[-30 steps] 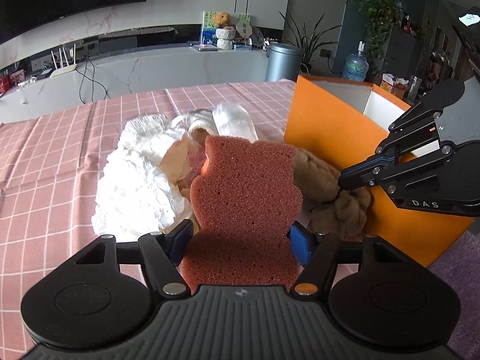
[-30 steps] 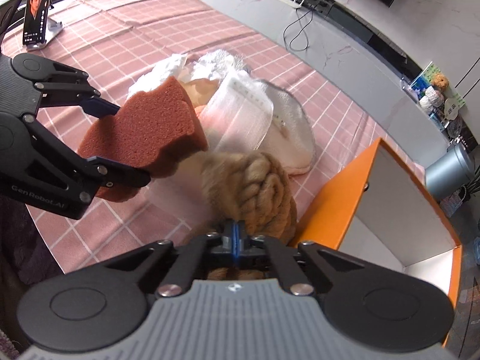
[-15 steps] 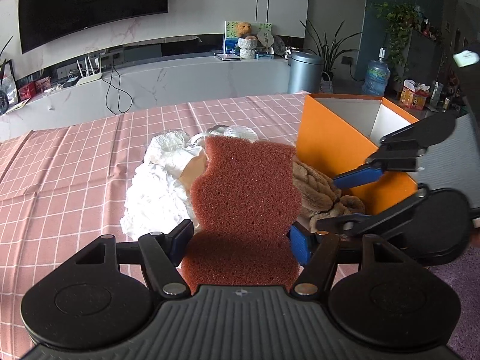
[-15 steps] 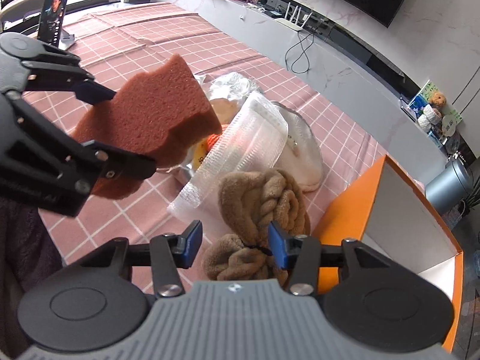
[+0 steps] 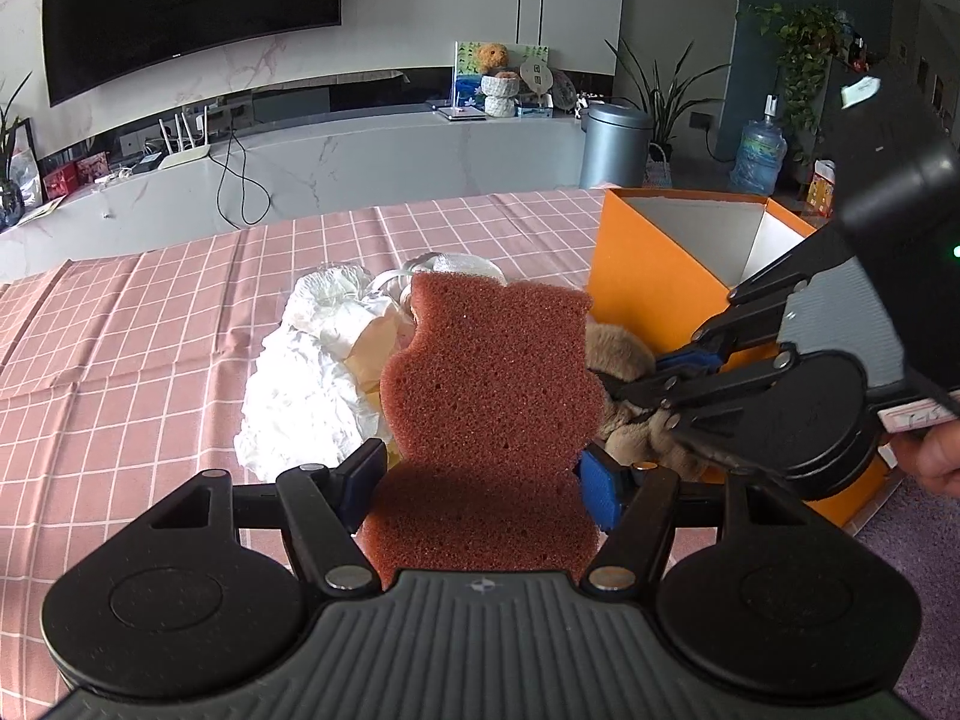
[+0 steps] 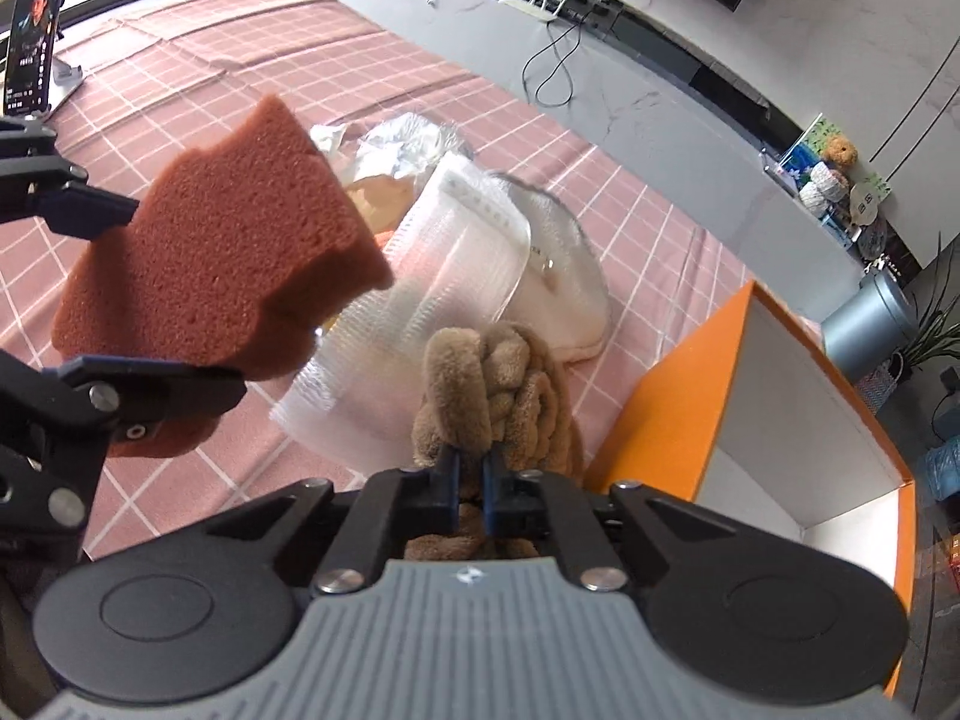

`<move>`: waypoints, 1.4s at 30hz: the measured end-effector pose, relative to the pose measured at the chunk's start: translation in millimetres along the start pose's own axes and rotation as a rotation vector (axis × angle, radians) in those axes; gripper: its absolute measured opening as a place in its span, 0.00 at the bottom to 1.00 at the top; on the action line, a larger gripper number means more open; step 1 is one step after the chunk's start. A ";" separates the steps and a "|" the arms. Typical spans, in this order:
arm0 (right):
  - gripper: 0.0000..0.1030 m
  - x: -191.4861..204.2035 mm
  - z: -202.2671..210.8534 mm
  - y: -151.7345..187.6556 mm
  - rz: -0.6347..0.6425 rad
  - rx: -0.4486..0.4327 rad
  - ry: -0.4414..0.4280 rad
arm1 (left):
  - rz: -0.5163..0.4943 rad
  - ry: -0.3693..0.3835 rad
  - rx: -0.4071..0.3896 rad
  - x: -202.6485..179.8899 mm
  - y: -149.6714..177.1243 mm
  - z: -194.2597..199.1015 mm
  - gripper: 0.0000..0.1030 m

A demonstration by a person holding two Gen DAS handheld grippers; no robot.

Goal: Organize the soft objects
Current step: 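Close the left tool on the red sponge while the right tool grips the braided towel, then carry the sponge with the left tool and the towel with the right tool over the box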

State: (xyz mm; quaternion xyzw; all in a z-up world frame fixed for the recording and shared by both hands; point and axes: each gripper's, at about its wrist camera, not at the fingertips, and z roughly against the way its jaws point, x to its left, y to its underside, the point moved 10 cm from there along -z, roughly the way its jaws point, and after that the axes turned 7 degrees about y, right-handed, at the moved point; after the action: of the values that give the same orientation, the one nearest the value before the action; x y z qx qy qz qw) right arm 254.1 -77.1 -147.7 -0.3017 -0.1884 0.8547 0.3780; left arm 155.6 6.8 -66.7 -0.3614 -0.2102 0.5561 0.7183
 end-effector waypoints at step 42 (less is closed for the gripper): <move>0.02 -181.7 128.1 120.9 -0.395 -0.008 0.154 | -0.124 0.344 0.252 -204.4 -72.6 -79.4 0.75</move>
State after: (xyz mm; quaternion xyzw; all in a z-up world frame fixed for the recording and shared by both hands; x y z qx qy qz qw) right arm 202.1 -304.9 -50.7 -0.3251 -0.2179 0.7377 0.5502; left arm 198.5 -218.9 -43.2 -0.3446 -0.0351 0.4629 0.8160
